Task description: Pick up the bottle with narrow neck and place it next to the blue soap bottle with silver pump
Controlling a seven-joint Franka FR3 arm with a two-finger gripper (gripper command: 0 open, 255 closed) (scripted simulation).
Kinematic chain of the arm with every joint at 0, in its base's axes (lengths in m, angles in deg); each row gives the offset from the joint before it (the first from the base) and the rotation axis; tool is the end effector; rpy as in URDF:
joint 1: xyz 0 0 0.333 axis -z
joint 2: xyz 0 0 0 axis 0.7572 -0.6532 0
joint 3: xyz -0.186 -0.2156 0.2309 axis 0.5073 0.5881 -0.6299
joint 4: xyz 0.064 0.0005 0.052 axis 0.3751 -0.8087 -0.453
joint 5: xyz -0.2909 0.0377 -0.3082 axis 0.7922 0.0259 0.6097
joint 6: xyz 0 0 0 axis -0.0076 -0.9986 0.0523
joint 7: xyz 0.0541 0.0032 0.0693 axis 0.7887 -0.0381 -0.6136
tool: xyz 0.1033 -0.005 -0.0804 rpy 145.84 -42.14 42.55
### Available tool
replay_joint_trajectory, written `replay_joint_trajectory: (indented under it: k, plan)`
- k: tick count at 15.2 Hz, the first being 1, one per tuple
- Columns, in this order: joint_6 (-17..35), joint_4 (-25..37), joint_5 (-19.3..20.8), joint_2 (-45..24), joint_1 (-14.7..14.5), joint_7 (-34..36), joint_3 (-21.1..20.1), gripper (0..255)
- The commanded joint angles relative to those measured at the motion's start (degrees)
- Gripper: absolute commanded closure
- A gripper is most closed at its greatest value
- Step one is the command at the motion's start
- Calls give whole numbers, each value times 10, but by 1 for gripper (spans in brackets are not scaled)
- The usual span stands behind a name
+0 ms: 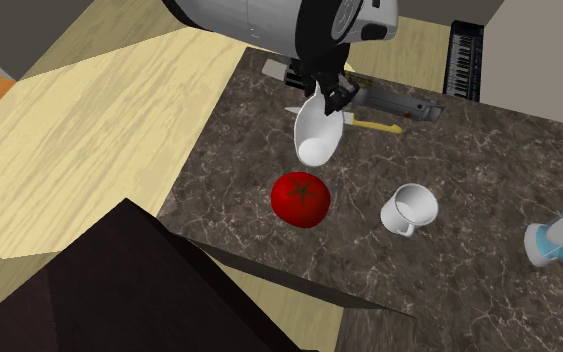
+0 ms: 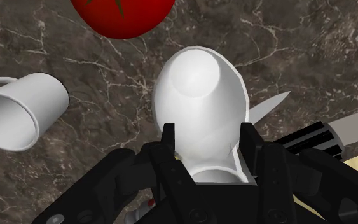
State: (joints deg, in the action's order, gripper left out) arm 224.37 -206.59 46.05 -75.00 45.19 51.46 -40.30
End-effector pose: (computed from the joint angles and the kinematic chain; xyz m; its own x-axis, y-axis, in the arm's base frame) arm 0.6387 0.0968 0.2334 0.9801 -0.1584 0.1193 -0.1593 -0.9872 -0.0016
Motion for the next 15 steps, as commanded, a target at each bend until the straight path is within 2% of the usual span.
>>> replay_joint_trajectory:
  k: [1, 3, 15]
  plan:
    - [0, 0, 0, 0, 0, 0, 0, 255]
    - [0, 0, 0, 0, 0, 0, 0, 255]
    - [-75, 9, -16, 66, 6, -13, -9, 255]
